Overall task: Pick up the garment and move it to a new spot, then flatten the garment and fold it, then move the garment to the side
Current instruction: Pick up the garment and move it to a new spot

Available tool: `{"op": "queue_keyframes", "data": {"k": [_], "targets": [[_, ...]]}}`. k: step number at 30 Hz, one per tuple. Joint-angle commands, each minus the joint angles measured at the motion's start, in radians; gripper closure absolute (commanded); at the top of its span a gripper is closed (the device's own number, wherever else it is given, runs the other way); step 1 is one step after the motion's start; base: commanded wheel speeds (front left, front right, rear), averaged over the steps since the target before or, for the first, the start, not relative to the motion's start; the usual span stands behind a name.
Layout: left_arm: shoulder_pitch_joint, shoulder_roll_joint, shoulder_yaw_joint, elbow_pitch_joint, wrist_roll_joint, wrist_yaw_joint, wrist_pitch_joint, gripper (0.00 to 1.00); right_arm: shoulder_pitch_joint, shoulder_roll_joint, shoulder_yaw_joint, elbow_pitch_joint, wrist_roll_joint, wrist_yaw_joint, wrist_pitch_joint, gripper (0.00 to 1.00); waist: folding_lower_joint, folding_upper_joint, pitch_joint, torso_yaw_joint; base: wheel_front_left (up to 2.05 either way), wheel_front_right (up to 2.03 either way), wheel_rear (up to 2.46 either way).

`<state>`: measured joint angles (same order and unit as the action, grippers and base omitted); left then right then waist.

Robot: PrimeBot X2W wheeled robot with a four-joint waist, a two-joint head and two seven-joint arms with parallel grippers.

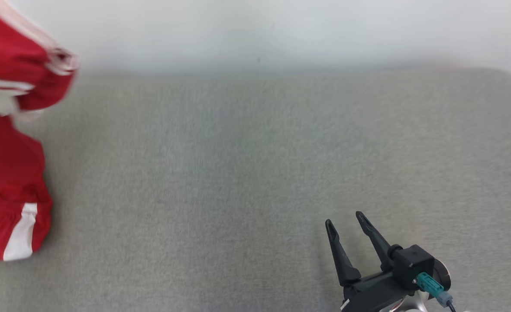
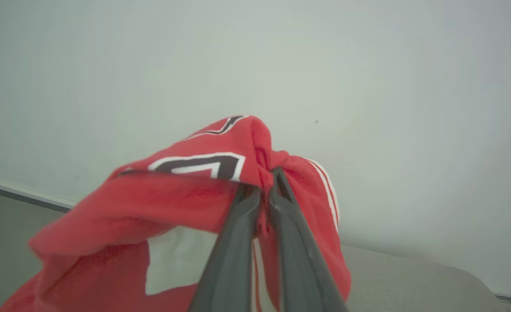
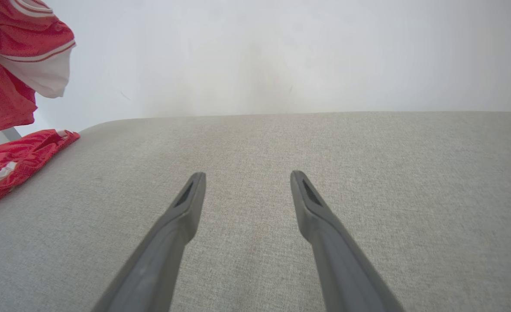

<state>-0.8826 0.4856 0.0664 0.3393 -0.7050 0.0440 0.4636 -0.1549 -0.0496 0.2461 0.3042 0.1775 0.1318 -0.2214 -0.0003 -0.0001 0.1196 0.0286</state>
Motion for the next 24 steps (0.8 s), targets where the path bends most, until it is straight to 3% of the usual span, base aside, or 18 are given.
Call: {"op": "queue_keyframes", "data": {"k": [1,9,15,20,24], "targets": [[-0.011,-0.016,-0.014,-0.022,0.010,0.003,0.008,1.00,0.017,-0.001,0.003,0.002,0.006,-0.002,-0.003,0.00,0.0003,0.0001,-0.109,-0.057,0.00,0.00,0.00],[-0.054,-0.157,-0.137,-0.153,-0.020,-0.010,0.062,1.00,-0.008,-0.001,0.012,-0.014,0.003,-0.002,0.006,0.00,0.0003,0.0001,-0.091,-0.167,0.00,0.00,0.00],[0.001,-0.248,-0.208,-0.185,-0.030,-0.029,0.040,1.00,-0.026,-0.001,0.031,-0.023,0.016,-0.002,0.001,0.00,0.0003,0.0001,-0.036,-0.258,0.00,0.00,0.00],[0.092,-0.317,-0.262,-0.144,-0.015,-0.044,-0.031,1.00,-0.035,-0.001,0.021,-0.026,0.014,-0.002,-0.001,0.00,0.0003,0.0001,0.010,-0.314,0.00,0.00,0.00],[0.183,-0.331,-0.346,-0.034,0.078,-0.058,-0.117,1.00,-0.049,-0.001,0.020,-0.019,0.015,-0.002,-0.006,0.00,0.0003,0.0001,0.025,-0.345,0.00,0.00,0.00]]}}
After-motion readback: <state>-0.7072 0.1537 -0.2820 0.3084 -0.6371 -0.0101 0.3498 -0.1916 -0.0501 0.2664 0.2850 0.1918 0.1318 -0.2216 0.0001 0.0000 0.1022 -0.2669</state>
